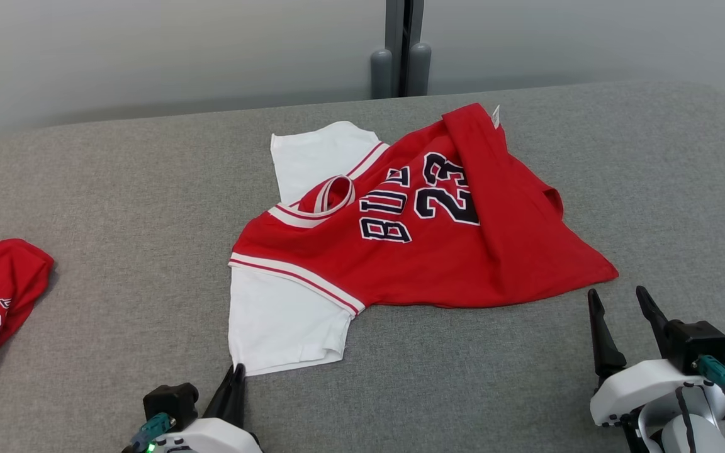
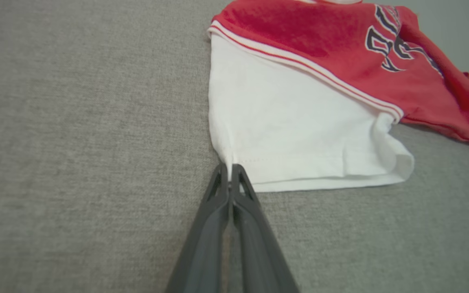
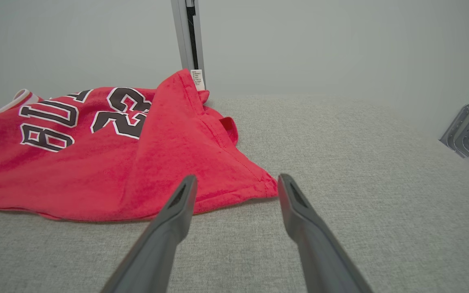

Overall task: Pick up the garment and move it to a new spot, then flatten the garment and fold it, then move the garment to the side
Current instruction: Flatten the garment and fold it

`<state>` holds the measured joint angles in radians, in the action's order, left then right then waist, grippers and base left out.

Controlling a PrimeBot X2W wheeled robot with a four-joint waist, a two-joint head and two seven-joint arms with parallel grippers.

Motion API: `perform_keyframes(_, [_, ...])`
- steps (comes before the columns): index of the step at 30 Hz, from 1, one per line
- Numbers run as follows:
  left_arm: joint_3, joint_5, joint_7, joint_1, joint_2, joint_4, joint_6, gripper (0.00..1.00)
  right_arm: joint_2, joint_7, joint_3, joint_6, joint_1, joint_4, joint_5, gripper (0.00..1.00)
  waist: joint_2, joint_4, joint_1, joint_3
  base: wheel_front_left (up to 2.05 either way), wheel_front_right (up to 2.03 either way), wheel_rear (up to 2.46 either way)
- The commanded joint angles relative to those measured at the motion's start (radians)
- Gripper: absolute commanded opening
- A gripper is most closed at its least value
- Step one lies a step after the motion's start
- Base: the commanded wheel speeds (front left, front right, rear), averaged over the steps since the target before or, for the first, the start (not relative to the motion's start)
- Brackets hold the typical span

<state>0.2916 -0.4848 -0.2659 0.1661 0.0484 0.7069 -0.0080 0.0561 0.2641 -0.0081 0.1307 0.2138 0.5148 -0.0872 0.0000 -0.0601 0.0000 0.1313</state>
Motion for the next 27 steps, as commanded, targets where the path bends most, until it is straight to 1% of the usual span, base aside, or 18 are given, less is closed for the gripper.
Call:
perform_keyframes(1, [0.002,-0.005,0.003,0.005,0.004,0.007,-0.004,0.00,0.006,0.000,-0.001,0.000,0.004,0.001,0.002,1.00,0.0000,0.001,0.0000,-0.001,0.00,0.00,0.00])
perform_keyframes(3, [-0.006,0.004,0.003,0.003,0.004,0.002,-0.001,0.00,0.008,0.000,-0.006,0.000,0.001,0.003,0.000,1.00,0.0000,0.005,0.0000,-0.005,0.00,0.00,0.00])
perform_keyframes(5, [-0.027,0.016,0.002,-0.006,0.006,-0.011,0.012,0.00,0.008,0.000,-0.013,0.000,-0.008,0.005,-0.001,1.00,0.0000,0.013,0.0000,-0.013,0.00,0.00,0.00])
perform_keyframes(9, [-0.089,0.057,0.001,-0.031,0.006,-0.059,0.038,0.00,0.006,0.000,-0.022,0.000,-0.017,0.015,-0.012,1.00,0.0000,0.032,0.0000,-0.021,0.00,0.00,0.00])
perform_keyframes(12, [-0.136,0.094,0.002,-0.054,0.005,-0.085,0.042,0.00,0.002,0.000,-0.032,0.000,-0.019,0.030,-0.027,1.00,0.0000,0.048,0.0000,-0.019,0.00,0.00,0.00])
perform_keyframes(15, [-0.167,0.119,0.001,-0.063,0.005,-0.105,0.042,0.00,0.001,0.000,-0.053,0.000,-0.010,0.059,-0.057,1.00,0.0000,0.062,0.0000,-0.011,0.00,0.00,0.00])
perform_keyframes(18, [-0.179,0.133,0.001,-0.069,0.006,-0.110,0.028,0.00,-0.001,0.000,-0.068,0.000,0.004,0.095,-0.081,1.00,0.0000,0.075,0.0000,0.000,0.00,0.00,0.00])
perform_keyframes(21, [-0.181,0.136,0.002,-0.061,0.005,-0.112,0.020,0.00,-0.003,0.000,-0.064,0.000,0.021,0.121,-0.087,1.00,0.0000,0.084,0.0000,0.012,0.00,0.00,0.00])
perform_keyframes(27, [-0.165,0.138,0.002,-0.041,0.005,-0.115,0.019,0.00,-0.002,0.000,-0.040,0.000,0.049,0.140,-0.080,1.00,0.0000,0.094,0.0000,0.038,0.00,0.00,0.00])
